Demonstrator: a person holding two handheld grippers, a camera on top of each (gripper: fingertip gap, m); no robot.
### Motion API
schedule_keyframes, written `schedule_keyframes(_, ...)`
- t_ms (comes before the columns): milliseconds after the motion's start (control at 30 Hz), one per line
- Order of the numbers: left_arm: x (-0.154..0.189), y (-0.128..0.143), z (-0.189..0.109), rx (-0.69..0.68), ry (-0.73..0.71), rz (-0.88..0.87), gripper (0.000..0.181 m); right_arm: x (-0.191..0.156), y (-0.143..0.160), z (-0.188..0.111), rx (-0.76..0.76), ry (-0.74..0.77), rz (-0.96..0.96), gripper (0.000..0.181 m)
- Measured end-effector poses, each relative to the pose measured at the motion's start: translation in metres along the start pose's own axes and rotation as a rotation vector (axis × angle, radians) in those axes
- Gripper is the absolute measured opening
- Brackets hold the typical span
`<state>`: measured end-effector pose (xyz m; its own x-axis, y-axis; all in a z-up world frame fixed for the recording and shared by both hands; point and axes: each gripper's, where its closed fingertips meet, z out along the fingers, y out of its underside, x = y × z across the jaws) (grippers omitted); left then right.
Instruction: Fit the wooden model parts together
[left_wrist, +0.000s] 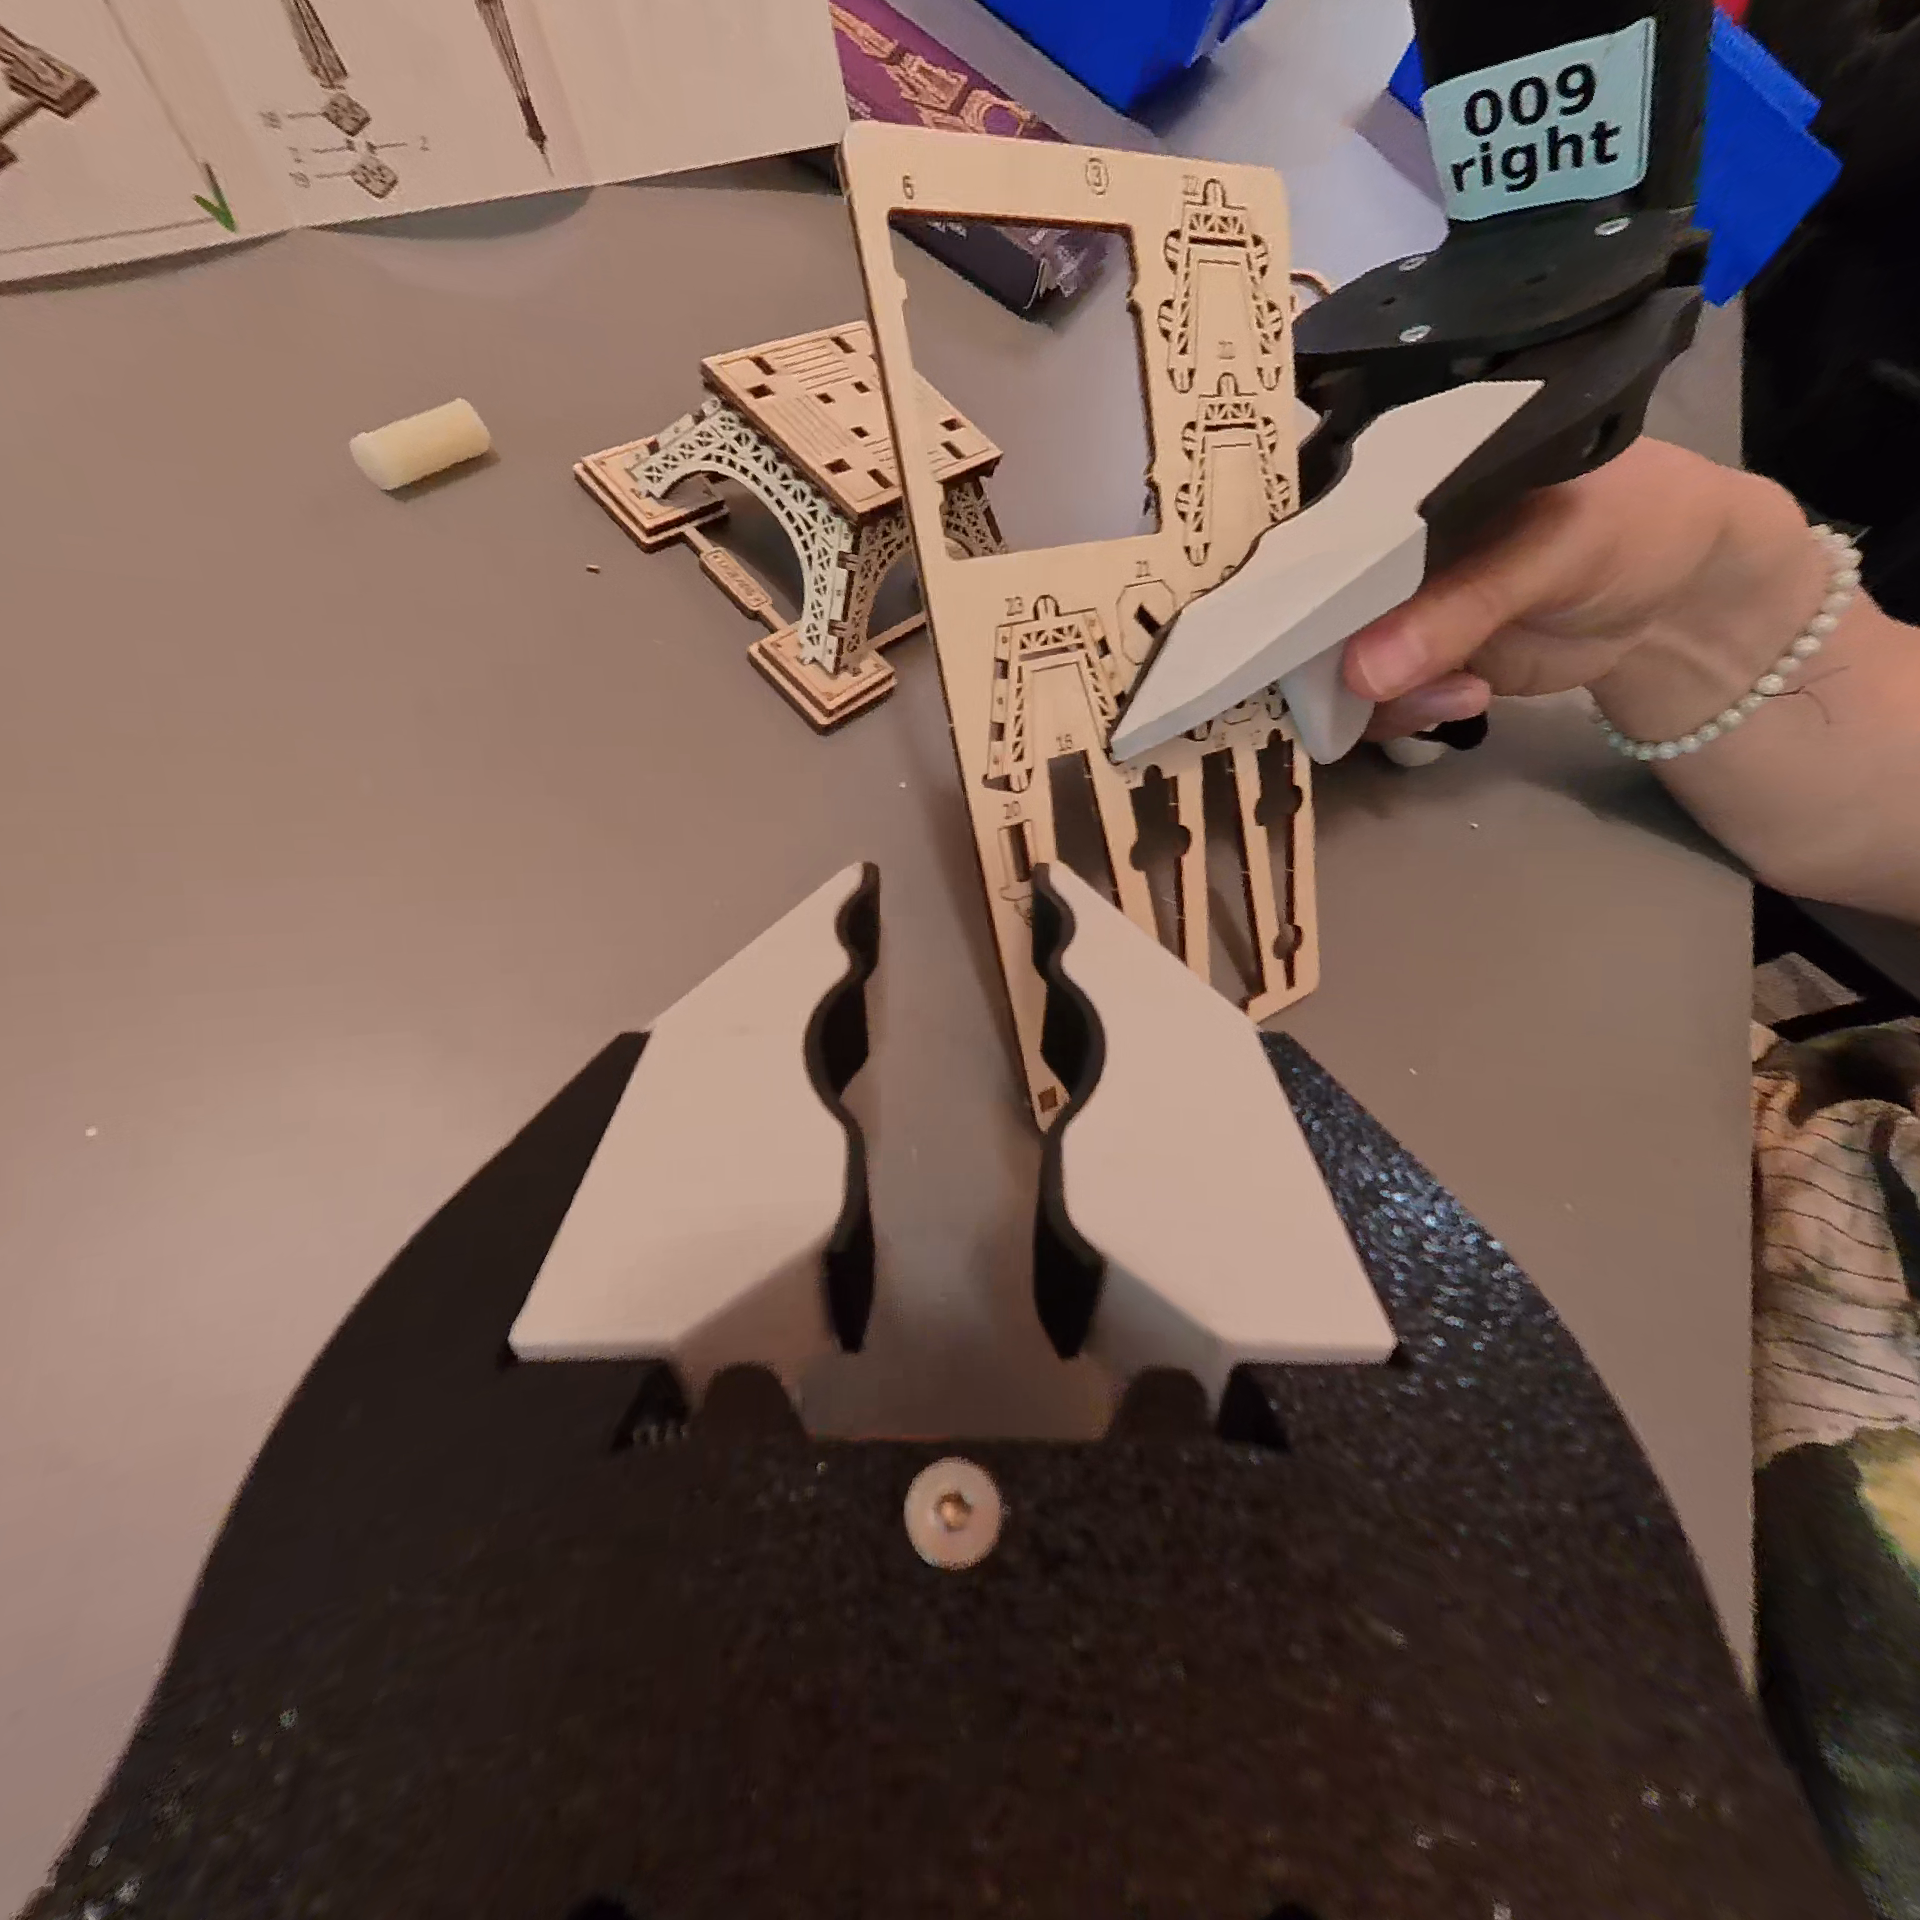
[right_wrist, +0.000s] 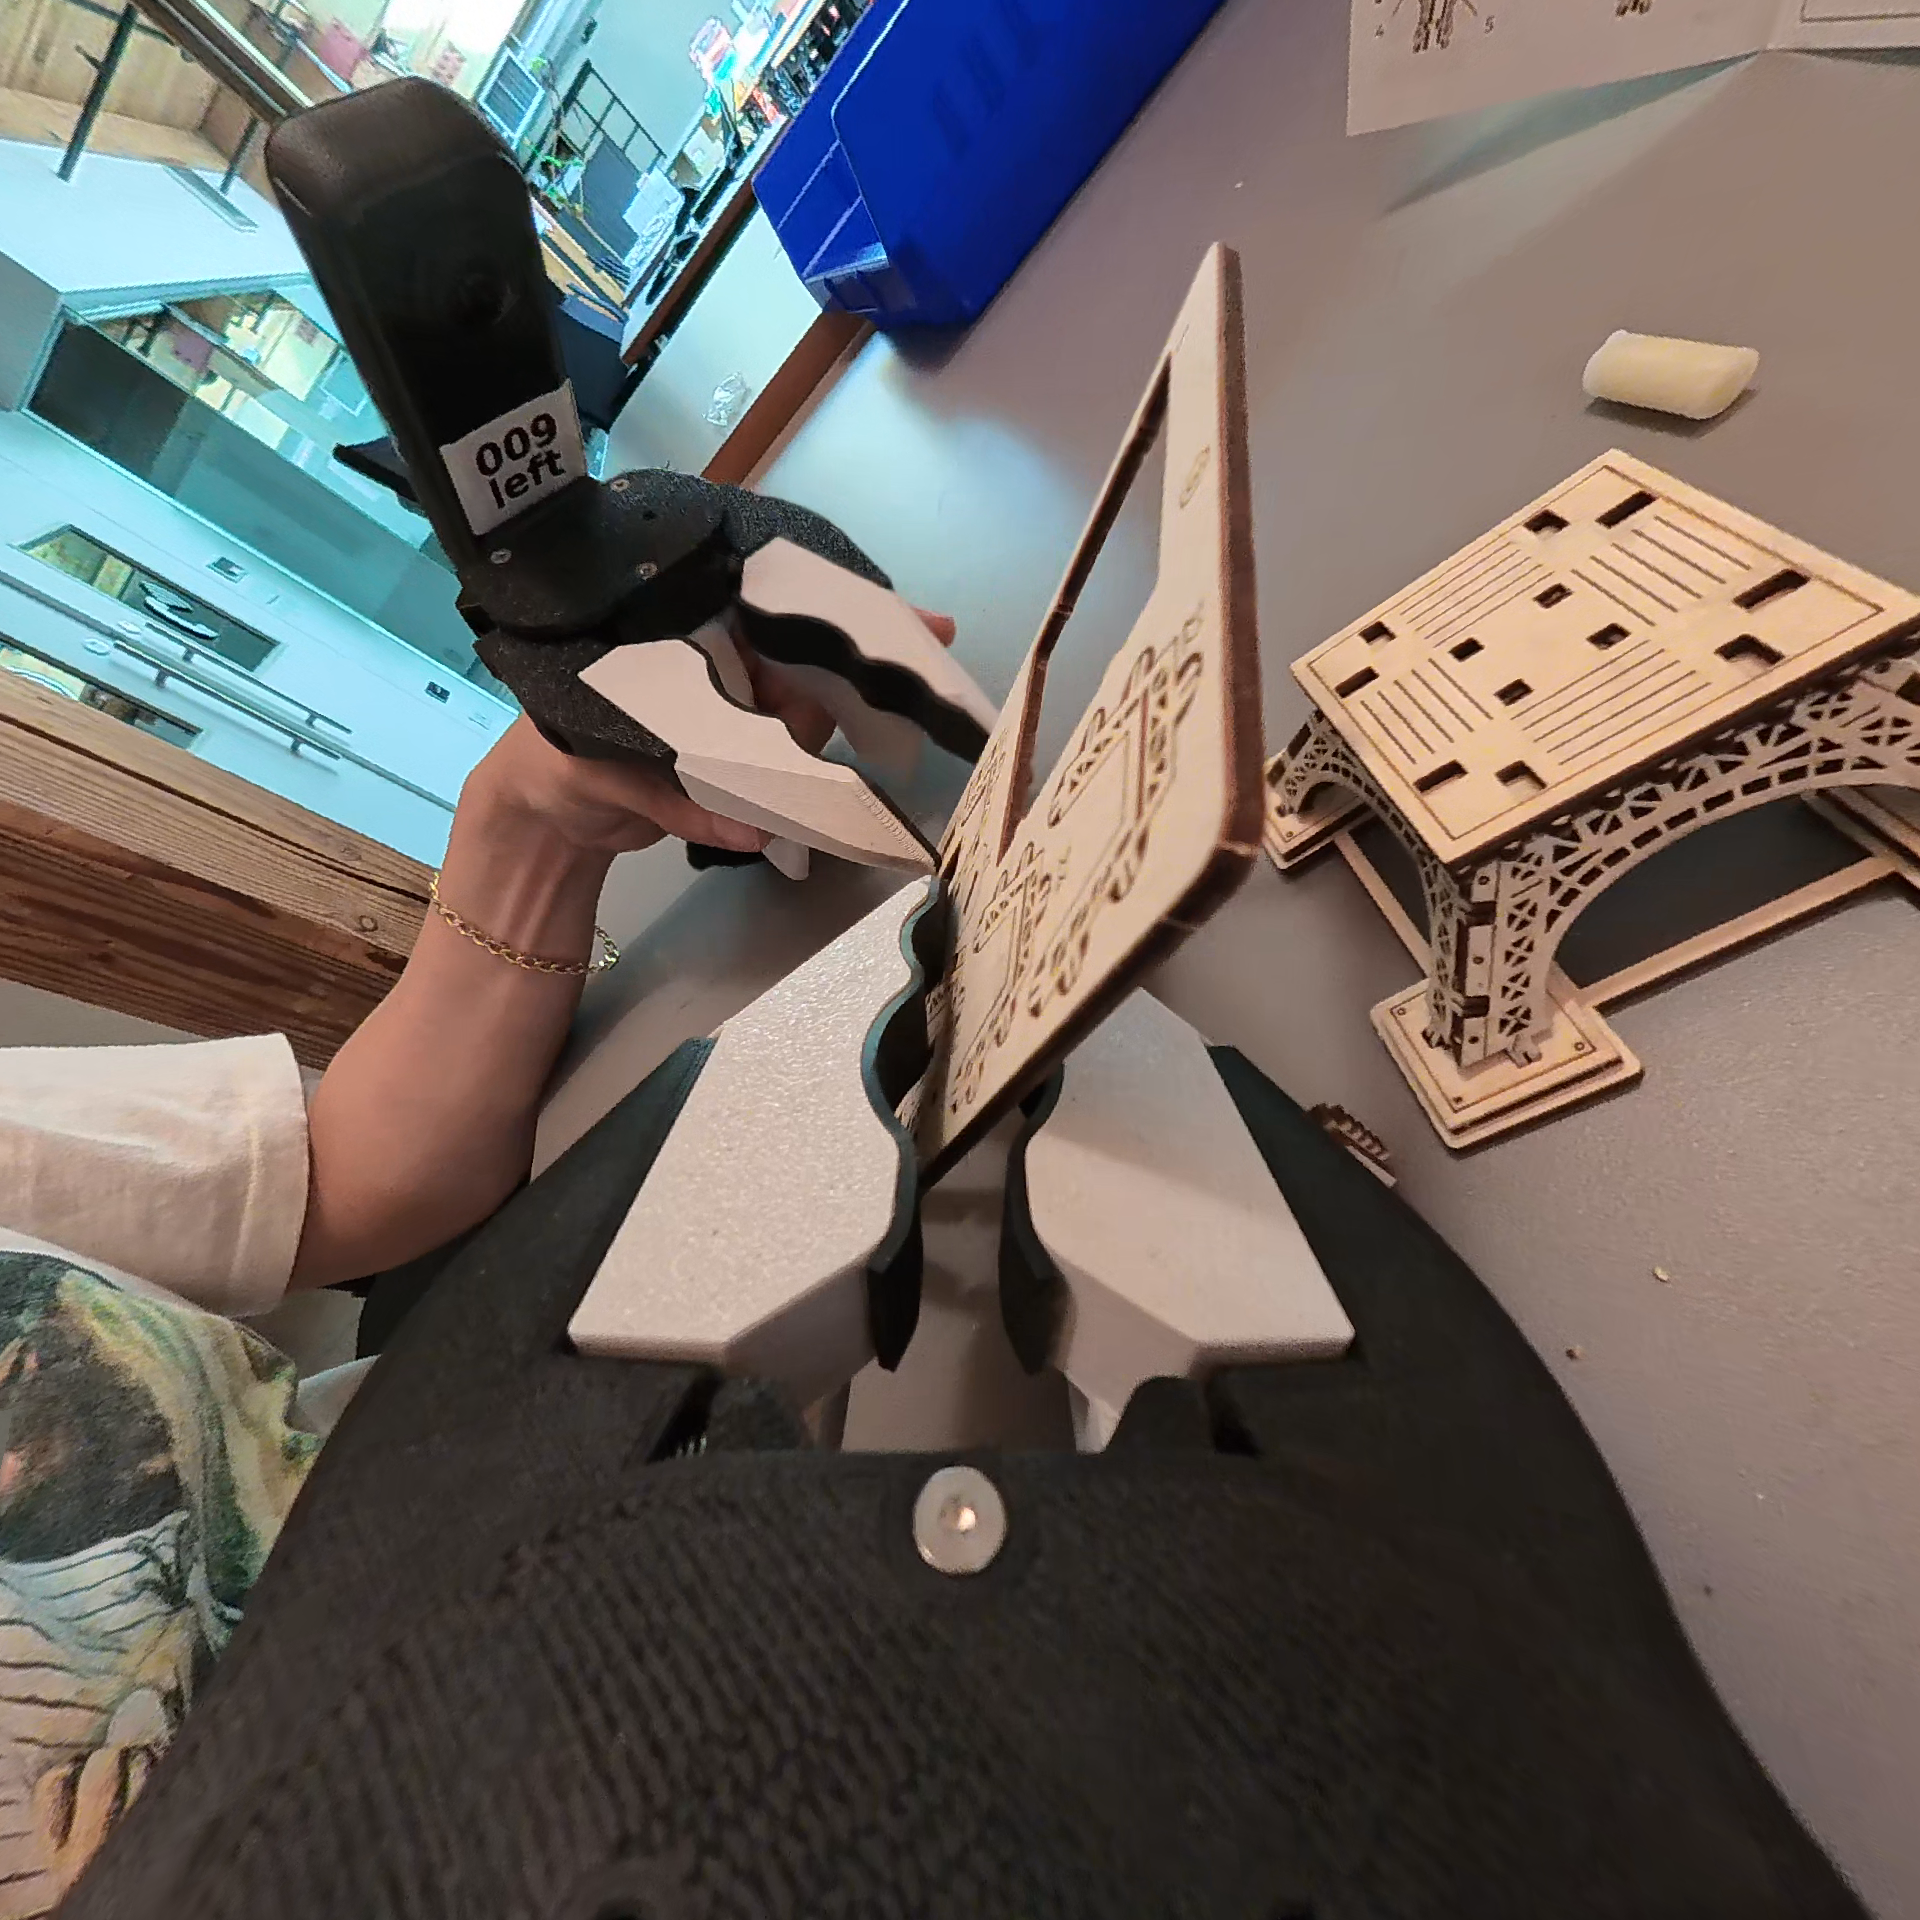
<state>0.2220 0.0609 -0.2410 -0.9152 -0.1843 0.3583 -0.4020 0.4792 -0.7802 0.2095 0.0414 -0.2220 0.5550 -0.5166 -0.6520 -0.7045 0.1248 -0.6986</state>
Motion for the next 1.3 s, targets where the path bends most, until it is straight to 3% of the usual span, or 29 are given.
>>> schedule_keyframes(133, 0.0093, 0.0011, 0.0015, 0.002, 0.086, -0.076, 0.009, 0.001, 0.0003, 0.0002, -0.002, 0.011, -0.005, 0.003)
schedule_keyframes(833, 0.0064, 0.0035, 0.0055, -0.008, 0.042, -0.107, 0.009, 0.0077, 0.002, 0.0014, -0.015, 0.039, 0.032, 0.004)
schedule_keyframes(1300, 0.0086, 0.0004, 0.002, -0.014, 0.023, -0.018, 0.009, 0.0021, 0.0005, 0.0003, -0.002, 0.034, -0.016, 0.004)
